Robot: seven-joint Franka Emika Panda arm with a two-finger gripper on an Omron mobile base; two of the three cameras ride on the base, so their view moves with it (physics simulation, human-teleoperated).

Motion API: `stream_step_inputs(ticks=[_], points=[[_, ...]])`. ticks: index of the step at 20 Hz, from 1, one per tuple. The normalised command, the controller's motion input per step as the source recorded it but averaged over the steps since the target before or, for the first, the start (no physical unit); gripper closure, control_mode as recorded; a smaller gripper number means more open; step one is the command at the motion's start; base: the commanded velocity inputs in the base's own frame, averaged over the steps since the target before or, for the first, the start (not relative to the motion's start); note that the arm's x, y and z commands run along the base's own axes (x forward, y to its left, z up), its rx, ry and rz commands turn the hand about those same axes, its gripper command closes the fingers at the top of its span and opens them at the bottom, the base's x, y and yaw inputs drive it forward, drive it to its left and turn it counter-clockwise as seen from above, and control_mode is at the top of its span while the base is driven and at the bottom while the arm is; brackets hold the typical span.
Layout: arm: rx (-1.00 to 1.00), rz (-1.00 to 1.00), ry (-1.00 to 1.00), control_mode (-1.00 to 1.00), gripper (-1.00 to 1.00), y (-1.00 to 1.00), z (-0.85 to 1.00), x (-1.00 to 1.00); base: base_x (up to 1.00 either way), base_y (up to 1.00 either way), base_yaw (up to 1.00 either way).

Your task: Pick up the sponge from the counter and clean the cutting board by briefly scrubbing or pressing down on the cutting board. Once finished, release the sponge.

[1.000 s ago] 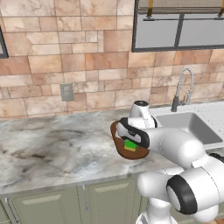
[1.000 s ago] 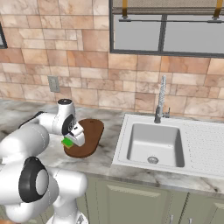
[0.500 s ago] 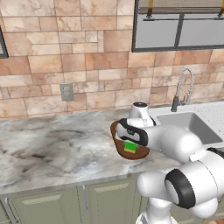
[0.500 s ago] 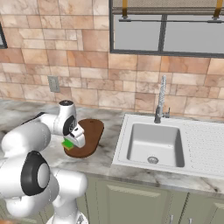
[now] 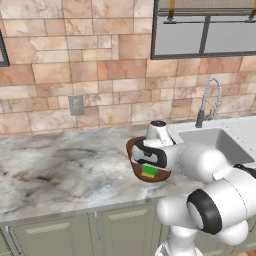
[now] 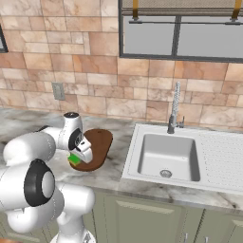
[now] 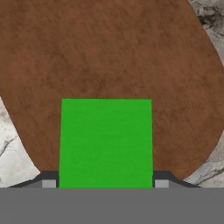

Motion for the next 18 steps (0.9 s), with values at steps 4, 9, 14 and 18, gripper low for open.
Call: stream_step_inputs(ticks=[4,9,14,18], points=[[-0.04,0.0,0.0,-1.0,1.0,0.0,-0.16,0.0,0.0,0.0,0.0],[-0.02,0.0,0.0,-1.0,1.0,0.0,-0.01,0.06,0.0,0.0,0.0],[0.0,0.0,0.0,-1.0,1.0,0.0,0.0,0.16,0.0,0.0,0.0],[0.0,0.0,0.0,-1.0,1.0,0.0,0.0,0.38,0.0,0.0,0.0]])
